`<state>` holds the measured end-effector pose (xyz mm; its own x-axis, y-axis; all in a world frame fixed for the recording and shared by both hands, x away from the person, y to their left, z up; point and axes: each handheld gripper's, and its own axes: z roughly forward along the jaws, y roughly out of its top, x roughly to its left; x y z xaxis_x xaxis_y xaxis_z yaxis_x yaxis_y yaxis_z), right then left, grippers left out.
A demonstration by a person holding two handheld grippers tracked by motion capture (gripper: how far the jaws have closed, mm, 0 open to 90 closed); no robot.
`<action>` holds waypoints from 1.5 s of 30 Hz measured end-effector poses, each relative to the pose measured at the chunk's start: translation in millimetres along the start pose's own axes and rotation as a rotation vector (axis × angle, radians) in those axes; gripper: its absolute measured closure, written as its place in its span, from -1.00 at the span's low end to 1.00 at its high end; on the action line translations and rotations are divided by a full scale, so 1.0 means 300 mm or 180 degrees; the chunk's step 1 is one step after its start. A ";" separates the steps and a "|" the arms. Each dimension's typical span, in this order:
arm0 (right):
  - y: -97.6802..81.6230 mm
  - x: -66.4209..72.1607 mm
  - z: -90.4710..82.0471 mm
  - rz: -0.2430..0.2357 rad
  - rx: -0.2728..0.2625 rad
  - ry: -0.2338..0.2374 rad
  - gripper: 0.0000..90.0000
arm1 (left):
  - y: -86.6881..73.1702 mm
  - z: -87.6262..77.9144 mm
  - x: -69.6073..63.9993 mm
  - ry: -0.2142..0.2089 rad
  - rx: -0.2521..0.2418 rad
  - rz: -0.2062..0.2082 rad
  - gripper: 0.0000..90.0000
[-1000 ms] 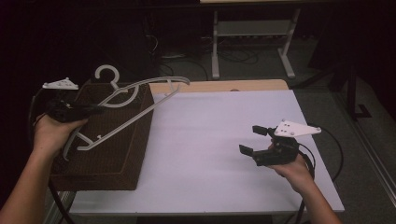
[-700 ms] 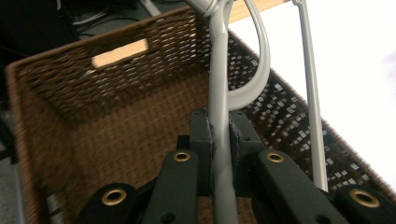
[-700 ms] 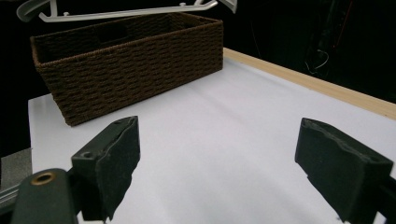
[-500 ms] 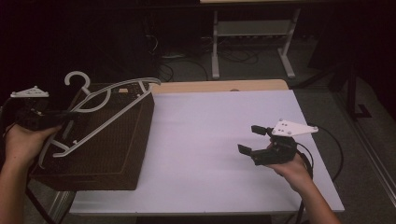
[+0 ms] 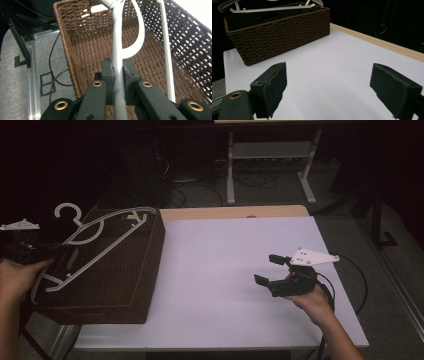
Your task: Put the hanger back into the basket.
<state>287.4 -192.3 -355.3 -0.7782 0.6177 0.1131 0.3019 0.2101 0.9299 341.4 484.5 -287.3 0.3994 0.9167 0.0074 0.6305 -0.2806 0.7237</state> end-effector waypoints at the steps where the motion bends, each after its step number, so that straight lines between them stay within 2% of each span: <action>1: 0.000 -0.001 -0.001 0.0003 0.0000 -0.0003 -0.70 | -0.005 0.011 0.004 0.0011 0.0034 0.0000 0.84; 4: -0.001 -0.001 -0.003 0.0001 -0.0004 -0.0006 -0.70 | -0.014 0.028 0.007 -0.0028 0.0049 -0.0023 0.83; 5: 0.000 -0.002 -0.003 0.0000 -0.0008 -0.0011 -0.70 | -0.016 0.032 0.010 -0.0017 0.0007 -0.0028 0.76; 6: 0.000 -0.002 -0.004 -0.0001 -0.0009 -0.0014 -0.70 | -0.018 0.030 0.012 -0.0022 -0.0070 -0.0063 0.52; 7: 0.000 -0.003 -0.004 -0.0001 -0.0012 -0.0012 -0.70 | -0.018 0.030 0.012 -0.0022 -0.0070 -0.0063 0.44; 8: 0.000 -0.003 -0.004 -0.0001 -0.0012 -0.0012 -0.70 | -0.017 0.027 0.013 -0.0069 -0.0128 -0.0116 0.44; 9: 0.000 -0.002 -0.004 -0.0007 -0.0012 -0.0014 -0.70 | -0.015 0.023 0.014 -0.0056 -0.0174 -0.0112 0.27; 10: 0.000 -0.002 -0.004 -0.0004 -0.0012 -0.0010 -0.70 | -0.010 0.016 0.009 -0.0097 -0.0261 -0.0142 0.20; 12: 0.001 -0.002 -0.004 -0.0006 -0.0015 -0.0011 -0.70 | -0.008 0.014 0.006 -0.0131 -0.0294 -0.0152 0.10; 14: 0.001 -0.002 -0.004 -0.0012 -0.0019 -0.0010 -0.70 | 0.000 0.007 -0.011 -0.0156 -0.0366 -0.0140 0.05; 18: 0.002 -0.003 -0.006 -0.0003 -0.0026 -0.0011 -0.70 | 0.019 -0.007 -0.048 -0.0309 -0.0561 -0.0140 -0.08; 19: 0.004 -0.001 -0.008 0.0007 -0.0027 -0.0014 -0.70 | 0.027 -0.009 -0.072 -0.0380 -0.0651 -0.0135 -0.12; 20: 0.004 -0.001 -0.008 0.0007 -0.0027 -0.0014 -0.70 | 0.027 -0.009 -0.072 -0.0380 -0.0651 -0.0135 -0.17; 22: 0.008 0.001 -0.010 -0.0003 -0.0040 -0.0013 -0.69 | 0.035 -0.008 -0.099 -0.0439 -0.0719 -0.0108 -0.20; 23: 0.014 0.004 -0.014 -0.0019 -0.0051 -0.0015 -0.70 | 0.043 -0.009 -0.128 -0.0514 -0.0806 -0.0091 -0.26; 24: 0.014 0.004 -0.014 -0.0019 -0.0051 -0.0015 -0.70 | 0.043 -0.009 -0.128 -0.0514 -0.0806 -0.0091 -0.29; 27: 0.021 0.006 -0.019 -0.0035 -0.0071 -0.0017 -0.70 | 0.055 -0.010 -0.174 -0.0634 -0.0920 -0.0060 -0.38; 29: 0.024 0.006 -0.019 -0.0031 -0.0081 -0.0016 -0.70 | 0.063 -0.005 -0.224 -0.0729 -0.1023 -0.0020 -0.43; 30: 0.024 0.006 -0.019 -0.0031 -0.0081 -0.0016 -0.70 | 0.063 -0.005 -0.224 -0.0729 -0.1023 -0.0020 -0.47; 32: 0.028 0.008 -0.022 -0.0038 -0.0088 -0.0014 -0.71 | 0.066 -0.003 -0.255 -0.0762 -0.1062 -0.0001 -0.51; 33: 0.033 0.007 -0.024 -0.0055 -0.0105 -0.0020 -0.72 | 0.066 -0.001 -0.284 -0.0812 -0.1120 -0.0001 -0.58; 34: 0.033 0.007 -0.024 -0.0055 -0.0105 -0.0020 -0.72 | 0.066 -0.001 -0.284 -0.0812 -0.1120 -0.0001 -0.62; 36: 0.041 0.007 -0.027 -0.0040 -0.0111 -0.0009 -0.76 | 0.064 0.007 -0.328 -0.0930 -0.1199 0.0029 -0.65; 38: 0.043 0.005 -0.027 -0.0049 -0.0117 -0.0018 -0.78 | 0.063 0.011 -0.343 -0.0958 -0.1219 0.0035 -0.66; 42: 0.053 0.006 -0.025 -0.0032 -0.0120 -0.0032 -0.83 | 0.060 0.030 -0.406 -0.1076 -0.1292 0.0080 -0.73; 43: 0.058 0.007 -0.025 -0.0017 -0.0115 -0.0044 -0.86 | 0.061 0.040 -0.437 -0.1125 -0.1318 0.0107 -0.78; 45: 0.062 0.006 -0.024 -0.0019 -0.0125 -0.0047 -0.87 | 0.062 0.051 -0.465 -0.1174 -0.1364 0.0099 -0.83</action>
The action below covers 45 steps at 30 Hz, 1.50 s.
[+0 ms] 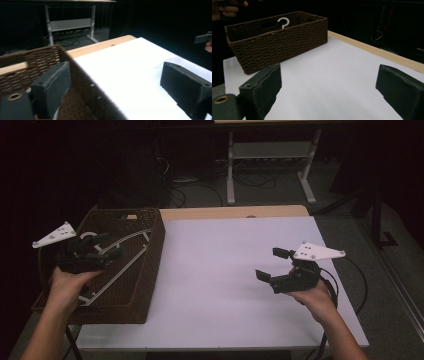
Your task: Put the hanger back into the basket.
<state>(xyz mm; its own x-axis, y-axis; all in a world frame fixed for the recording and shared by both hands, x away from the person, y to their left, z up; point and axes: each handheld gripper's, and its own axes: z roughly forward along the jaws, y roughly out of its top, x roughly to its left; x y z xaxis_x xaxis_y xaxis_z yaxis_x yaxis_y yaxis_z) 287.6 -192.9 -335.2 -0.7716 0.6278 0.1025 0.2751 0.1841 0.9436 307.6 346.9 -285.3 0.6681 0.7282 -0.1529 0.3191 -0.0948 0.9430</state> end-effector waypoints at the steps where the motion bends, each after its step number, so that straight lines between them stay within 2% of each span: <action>1: 0.000 0.000 0.000 0.0000 0.0000 0.0000 -0.87 | 0.000 0.000 0.000 0.0000 0.0000 0.0000 -0.86; 2: 0.003 0.000 0.000 0.0009 -0.0005 -0.0004 -0.88 | -0.005 0.025 -0.026 -0.0058 -0.0028 0.0025 -0.90; 8: 0.008 -0.002 0.001 -0.0015 -0.0029 -0.0012 -0.88 | -0.020 0.080 -0.083 -0.0204 -0.0109 0.0070 -0.96; 10: 0.013 -0.004 -0.003 0.0010 -0.0045 -0.0021 -0.88 | -0.030 0.112 -0.114 -0.0272 -0.0112 0.0133 -0.96; 16: 0.028 -0.008 -0.009 0.0034 -0.0125 -0.0059 -0.88 | -0.053 0.157 -0.148 -0.0418 -0.0147 0.0170 -0.96; 21: 0.041 -0.012 -0.005 0.0050 -0.0188 -0.0101 -0.88 | -0.071 0.166 -0.158 -0.0471 -0.0186 0.0169 -0.96; 29: 0.071 -0.023 -0.008 0.0027 -0.0399 -0.0188 -0.89 | -0.092 0.165 -0.167 -0.0511 -0.0270 0.0193 -0.96; 37: 0.078 -0.027 -0.010 0.0079 -0.0490 -0.0211 -0.94 | -0.102 0.170 -0.173 -0.0527 -0.0238 0.0204 -0.96; 45: 0.087 -0.026 -0.017 0.0013 -0.0570 -0.0197 -0.94 | -0.106 0.169 -0.172 -0.0524 -0.0230 0.0188 -0.96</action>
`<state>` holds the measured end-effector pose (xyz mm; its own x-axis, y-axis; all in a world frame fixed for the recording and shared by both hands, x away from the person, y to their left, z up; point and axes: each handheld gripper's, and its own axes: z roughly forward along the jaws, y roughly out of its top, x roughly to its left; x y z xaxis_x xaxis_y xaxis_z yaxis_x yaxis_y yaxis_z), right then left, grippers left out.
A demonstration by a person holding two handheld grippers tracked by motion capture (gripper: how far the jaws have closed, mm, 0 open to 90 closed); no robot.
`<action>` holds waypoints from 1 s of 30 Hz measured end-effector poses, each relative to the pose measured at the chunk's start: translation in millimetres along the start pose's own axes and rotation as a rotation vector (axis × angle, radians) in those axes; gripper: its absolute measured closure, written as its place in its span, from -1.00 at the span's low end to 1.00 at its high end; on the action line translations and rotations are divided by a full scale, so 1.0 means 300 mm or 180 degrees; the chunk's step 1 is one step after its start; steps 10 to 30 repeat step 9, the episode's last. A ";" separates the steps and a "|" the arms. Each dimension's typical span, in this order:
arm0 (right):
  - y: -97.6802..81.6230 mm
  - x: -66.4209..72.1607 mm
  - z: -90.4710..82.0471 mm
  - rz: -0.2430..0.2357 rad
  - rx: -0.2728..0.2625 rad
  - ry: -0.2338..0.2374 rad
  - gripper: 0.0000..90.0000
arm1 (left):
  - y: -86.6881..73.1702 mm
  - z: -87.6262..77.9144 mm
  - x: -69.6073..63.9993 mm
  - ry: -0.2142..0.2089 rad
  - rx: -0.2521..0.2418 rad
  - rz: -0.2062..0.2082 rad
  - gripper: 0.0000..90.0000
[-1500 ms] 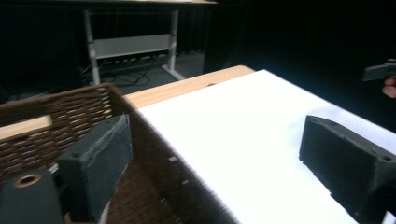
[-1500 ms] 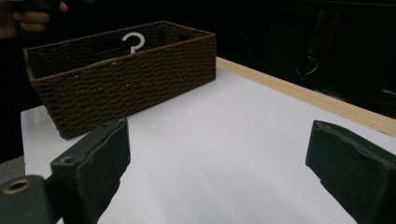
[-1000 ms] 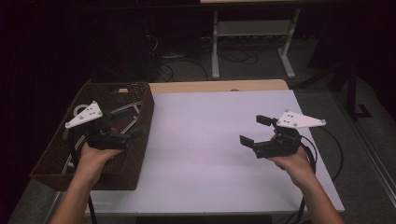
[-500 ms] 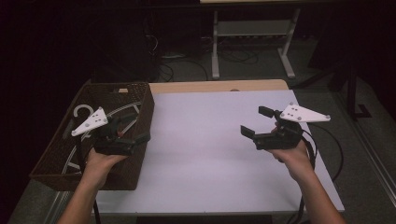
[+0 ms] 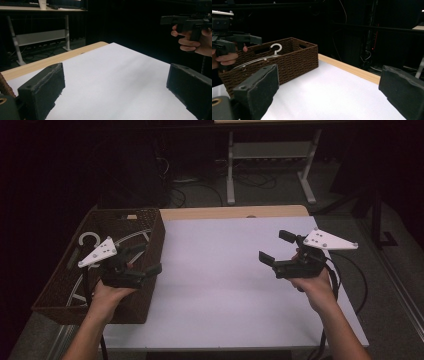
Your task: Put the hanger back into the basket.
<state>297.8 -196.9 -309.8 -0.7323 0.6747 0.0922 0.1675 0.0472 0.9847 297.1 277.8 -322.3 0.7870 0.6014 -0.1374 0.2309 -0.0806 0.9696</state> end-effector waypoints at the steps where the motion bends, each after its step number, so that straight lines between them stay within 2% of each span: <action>1: 0.000 0.000 0.000 -0.0001 0.0001 -0.0002 -0.94 | 0.000 0.001 0.001 0.0004 -0.0001 -0.0001 -0.96; 30: -0.001 0.000 0.000 -0.0017 0.0005 0.0005 -0.94 | -0.001 0.002 0.003 0.0013 0.0020 -0.0001 -0.96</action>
